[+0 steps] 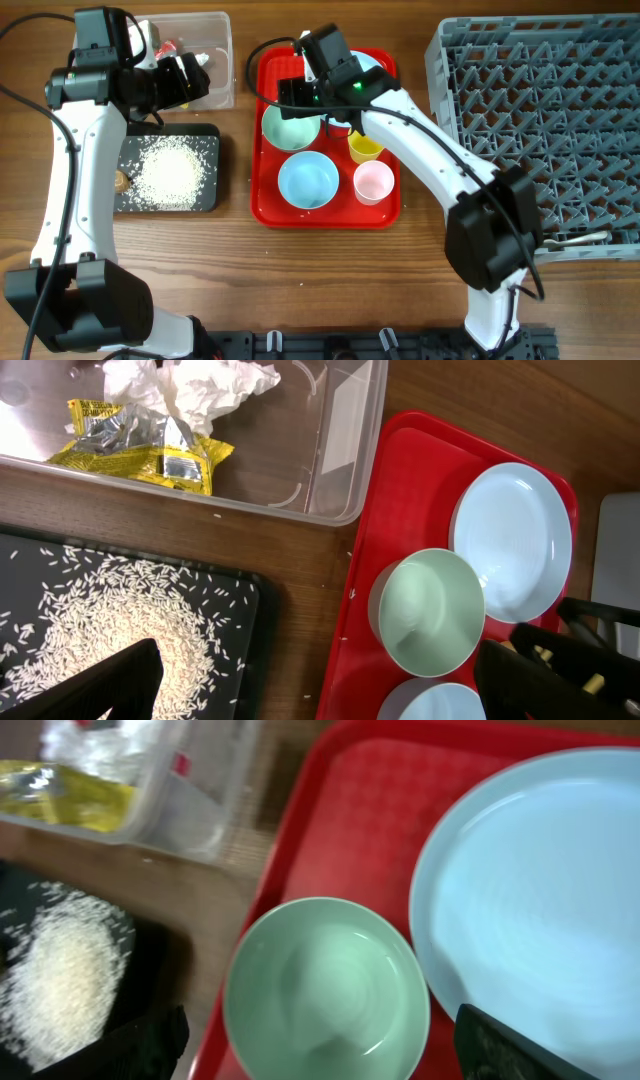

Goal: Sort waste into correct bins and load items into the dishwasher rack

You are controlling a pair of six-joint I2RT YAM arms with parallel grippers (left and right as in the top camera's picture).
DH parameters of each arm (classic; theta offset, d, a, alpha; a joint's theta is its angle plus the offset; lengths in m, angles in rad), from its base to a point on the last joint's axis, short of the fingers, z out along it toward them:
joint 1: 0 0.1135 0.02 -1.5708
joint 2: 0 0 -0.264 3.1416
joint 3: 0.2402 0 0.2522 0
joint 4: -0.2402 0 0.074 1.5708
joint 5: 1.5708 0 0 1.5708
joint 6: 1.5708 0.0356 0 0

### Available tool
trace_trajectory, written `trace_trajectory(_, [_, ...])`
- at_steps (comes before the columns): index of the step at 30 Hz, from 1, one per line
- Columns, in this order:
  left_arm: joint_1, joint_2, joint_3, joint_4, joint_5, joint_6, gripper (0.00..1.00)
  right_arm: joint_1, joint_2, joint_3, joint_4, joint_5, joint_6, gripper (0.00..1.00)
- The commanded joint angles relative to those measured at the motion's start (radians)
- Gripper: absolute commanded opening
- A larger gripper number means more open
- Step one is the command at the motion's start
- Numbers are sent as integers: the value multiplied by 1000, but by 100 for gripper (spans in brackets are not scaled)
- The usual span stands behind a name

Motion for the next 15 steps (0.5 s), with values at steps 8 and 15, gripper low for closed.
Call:
trace_trajectory(8, [1, -6, 5, 2, 8, -6, 100, 0, 175, 20, -97, 53, 211, 51])
trace_trajectory(15, [1, -5, 5, 2, 8, -6, 100, -1, 177, 24, -93, 62, 222, 4])
